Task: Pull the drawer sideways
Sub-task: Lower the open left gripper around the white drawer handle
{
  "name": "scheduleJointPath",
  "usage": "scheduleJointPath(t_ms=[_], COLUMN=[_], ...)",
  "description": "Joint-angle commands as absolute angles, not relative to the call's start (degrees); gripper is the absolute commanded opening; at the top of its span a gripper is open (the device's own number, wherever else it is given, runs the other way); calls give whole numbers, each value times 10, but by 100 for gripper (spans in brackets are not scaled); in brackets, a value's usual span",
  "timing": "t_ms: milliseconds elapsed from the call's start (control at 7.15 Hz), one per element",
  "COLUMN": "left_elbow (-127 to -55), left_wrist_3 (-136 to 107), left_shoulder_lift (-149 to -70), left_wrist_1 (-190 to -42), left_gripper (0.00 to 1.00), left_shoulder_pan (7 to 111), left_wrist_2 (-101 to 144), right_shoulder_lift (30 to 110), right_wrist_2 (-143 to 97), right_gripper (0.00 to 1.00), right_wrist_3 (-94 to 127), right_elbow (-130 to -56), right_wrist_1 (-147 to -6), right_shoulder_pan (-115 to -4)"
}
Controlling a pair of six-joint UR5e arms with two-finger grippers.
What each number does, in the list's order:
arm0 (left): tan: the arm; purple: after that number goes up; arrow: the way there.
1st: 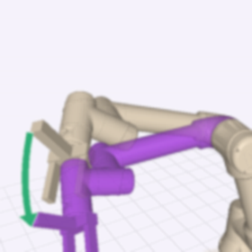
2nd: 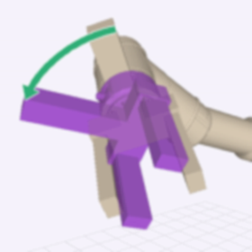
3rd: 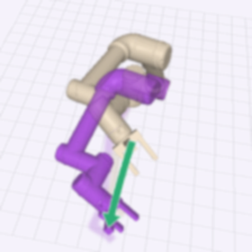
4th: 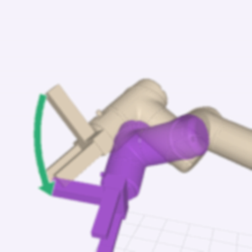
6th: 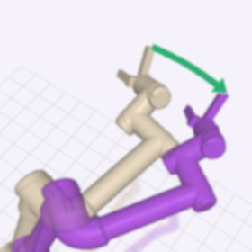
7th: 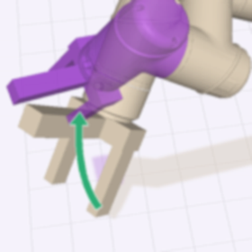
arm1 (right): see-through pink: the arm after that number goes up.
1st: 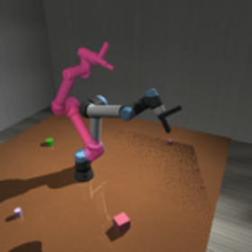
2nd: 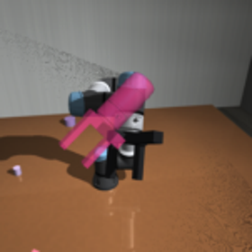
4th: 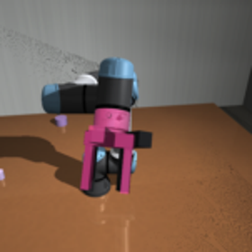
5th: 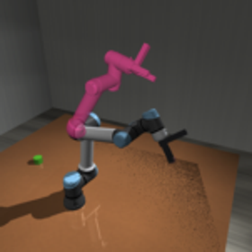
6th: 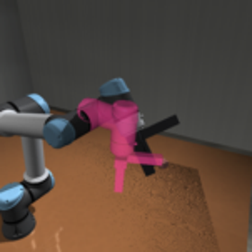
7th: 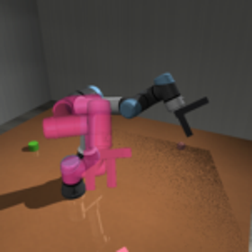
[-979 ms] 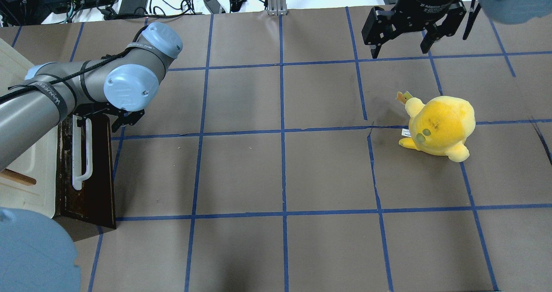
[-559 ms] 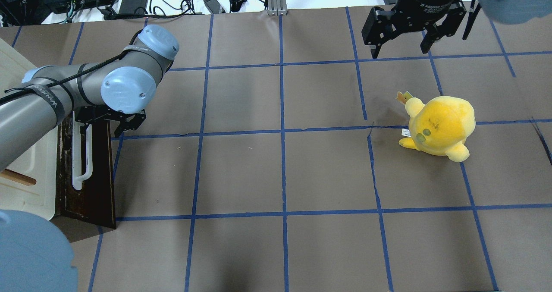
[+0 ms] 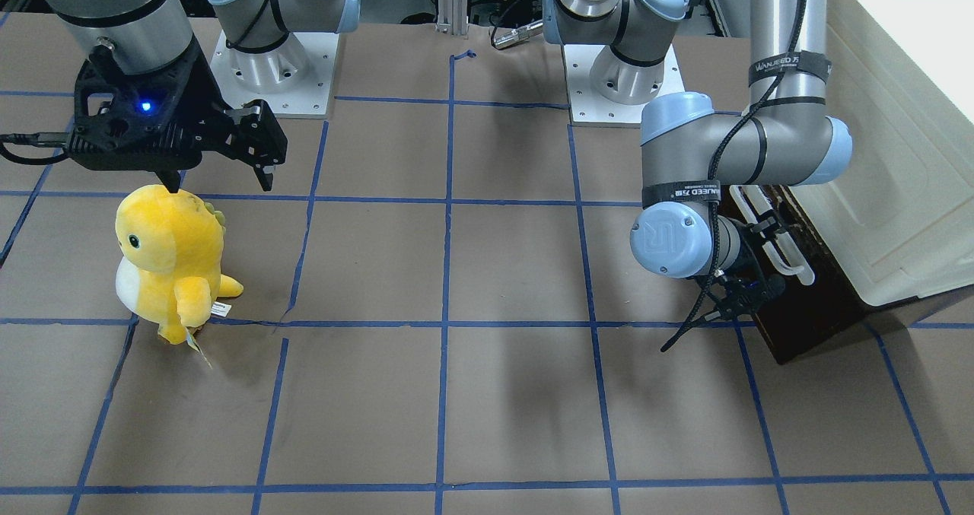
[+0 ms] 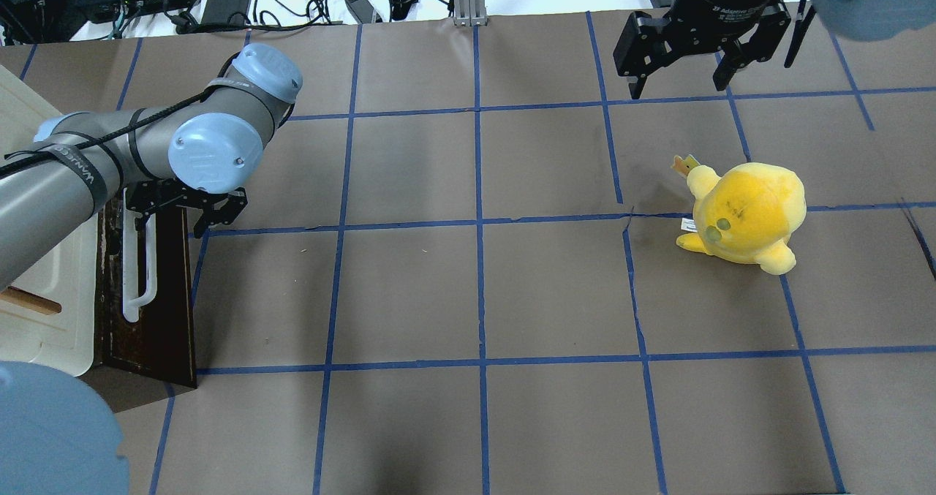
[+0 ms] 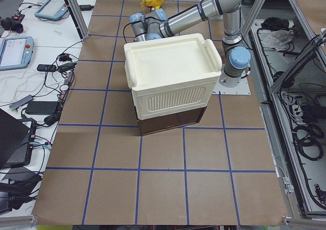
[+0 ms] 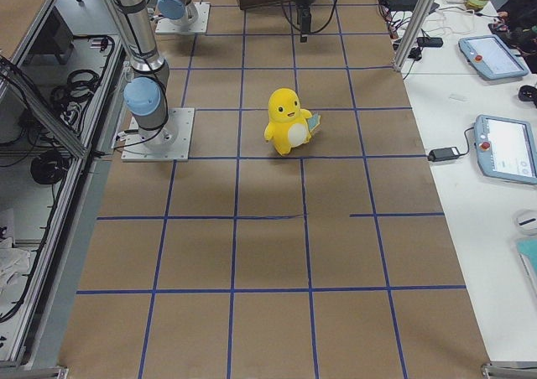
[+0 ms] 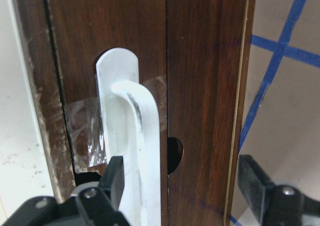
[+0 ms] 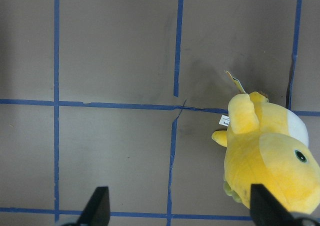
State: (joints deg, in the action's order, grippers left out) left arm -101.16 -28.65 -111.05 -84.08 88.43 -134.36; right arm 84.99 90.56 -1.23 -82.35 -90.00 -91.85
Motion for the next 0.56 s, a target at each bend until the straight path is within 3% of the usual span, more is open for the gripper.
scheduleJointPath(t_ms=[0, 420], left_elbow=[-1013, -1013], left_wrist_3=[-294, -293], left_shoulder_lift=[-1110, -1105], left_wrist_1=[-844, -868], left_gripper=[83, 83], left_shoulder_pan=[882, 872], left_wrist_2=[-1339, -1339], right_shoulder_lift=[850, 850], right_wrist_2=[906, 905], right_gripper=[100, 100], right_wrist_3=[-12, -12], right_elbow=[-824, -824], right_wrist_1=[-900, -900], right_shoulder_pan=[-918, -918])
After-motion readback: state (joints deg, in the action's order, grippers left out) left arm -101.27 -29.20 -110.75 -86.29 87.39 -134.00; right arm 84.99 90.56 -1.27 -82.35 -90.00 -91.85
